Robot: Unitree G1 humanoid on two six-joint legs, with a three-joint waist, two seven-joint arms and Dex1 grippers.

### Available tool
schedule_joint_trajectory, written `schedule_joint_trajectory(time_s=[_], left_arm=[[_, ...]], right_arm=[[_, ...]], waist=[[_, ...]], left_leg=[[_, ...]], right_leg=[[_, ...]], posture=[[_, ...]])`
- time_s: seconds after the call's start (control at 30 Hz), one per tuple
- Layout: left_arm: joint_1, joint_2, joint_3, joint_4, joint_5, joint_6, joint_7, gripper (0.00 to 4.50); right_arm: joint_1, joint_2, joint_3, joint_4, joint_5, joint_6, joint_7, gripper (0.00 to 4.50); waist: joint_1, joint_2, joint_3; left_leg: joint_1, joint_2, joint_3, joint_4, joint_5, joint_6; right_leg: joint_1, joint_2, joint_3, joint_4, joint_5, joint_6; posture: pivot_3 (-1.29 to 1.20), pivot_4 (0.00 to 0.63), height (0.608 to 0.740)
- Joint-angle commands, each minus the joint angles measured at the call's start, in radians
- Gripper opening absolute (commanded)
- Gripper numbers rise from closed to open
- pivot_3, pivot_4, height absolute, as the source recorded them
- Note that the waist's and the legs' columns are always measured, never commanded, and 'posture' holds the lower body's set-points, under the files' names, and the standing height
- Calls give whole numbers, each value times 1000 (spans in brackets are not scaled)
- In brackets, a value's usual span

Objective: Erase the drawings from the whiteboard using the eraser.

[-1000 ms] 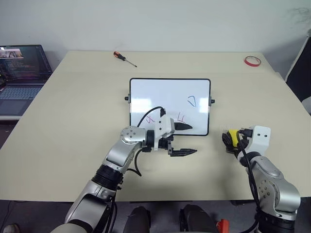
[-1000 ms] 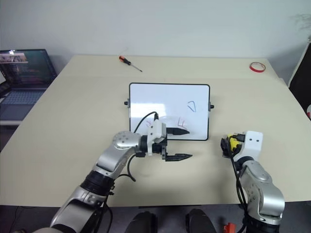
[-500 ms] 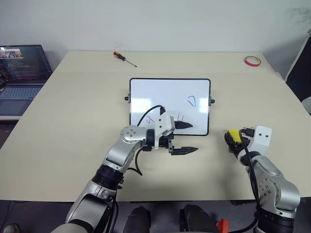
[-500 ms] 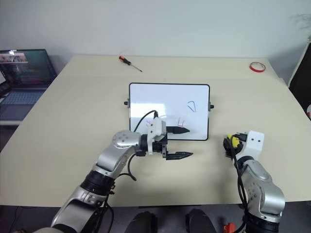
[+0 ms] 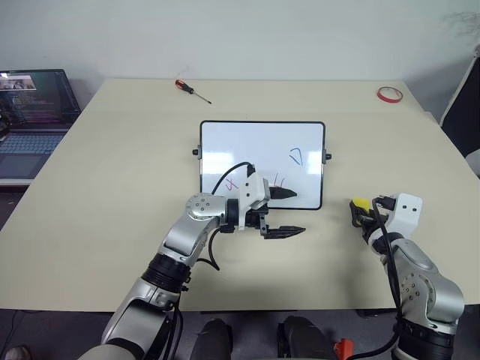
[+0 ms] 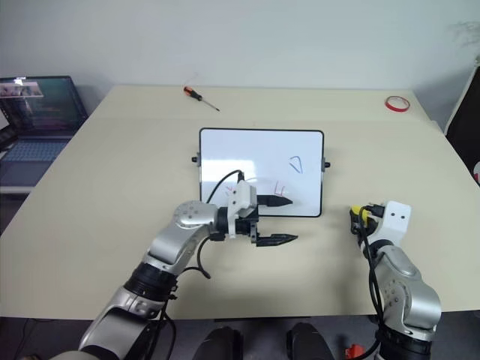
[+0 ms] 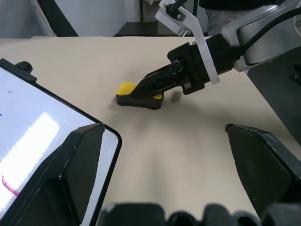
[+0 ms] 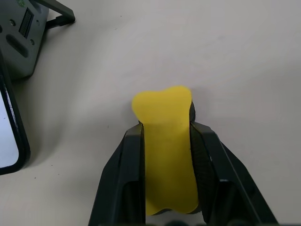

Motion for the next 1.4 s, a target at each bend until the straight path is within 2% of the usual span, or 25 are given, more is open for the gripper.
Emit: schedule_joint_trajectory(time_s=[0.03, 0.47, 0.63, 0.73, 0.97, 1.4], left_arm=[[-22, -5, 30, -52, -6, -13, 19, 4500], [-65, -69, 128, -129, 26, -13, 283, 4500], [6, -66, 170, -115, 121, -31, 458, 4500], [38, -58, 186, -126, 141, -17, 507, 4500], [142, -58, 190, -161, 124, 33, 534, 4500], [133, -50, 188, -189, 125, 68, 535, 4500]], right_arm=[[-8, -20, -6, -25, -9, -29, -15, 985], [-108, -68, 38, 17, -71, -303, 9, 985], [-244, -64, 115, 150, -97, -406, 33, 985], [-290, -71, 146, 198, -113, -450, 48, 985], [-372, -35, 215, 288, -118, -491, 67, 985], [-424, 15, 360, 394, -168, -595, 143, 985]], waist=[[0, 0, 0], [0, 0, 0], [-11, 1, 0], [-14, 1, 0], [-4, 1, 0], [1, 1, 0]], left_leg=[[0, 0, 0, 0, 0, 0], [0, 0, 0, 0, 0, 0], [1, 0, 2, 0, 0, 0], [1, 1, 1, 0, 0, 0], [-1, 0, 0, 0, 0, 0], [-1, 2, 0, 0, 0, 0]], right_leg=[[0, 0, 0, 0, 0, 0], [0, 0, 0, 0, 0, 0], [0, 0, 1, 1, 0, 0], [0, 0, 1, 1, 0, 0], [-1, -2, 0, 0, 0, 0], [-1, -3, -1, 1, 0, 0]], posture=[[0, 150, 740], [0, 150, 740], [0, 150, 740], [0, 150, 740], [0, 150, 740], [0, 150, 740]])
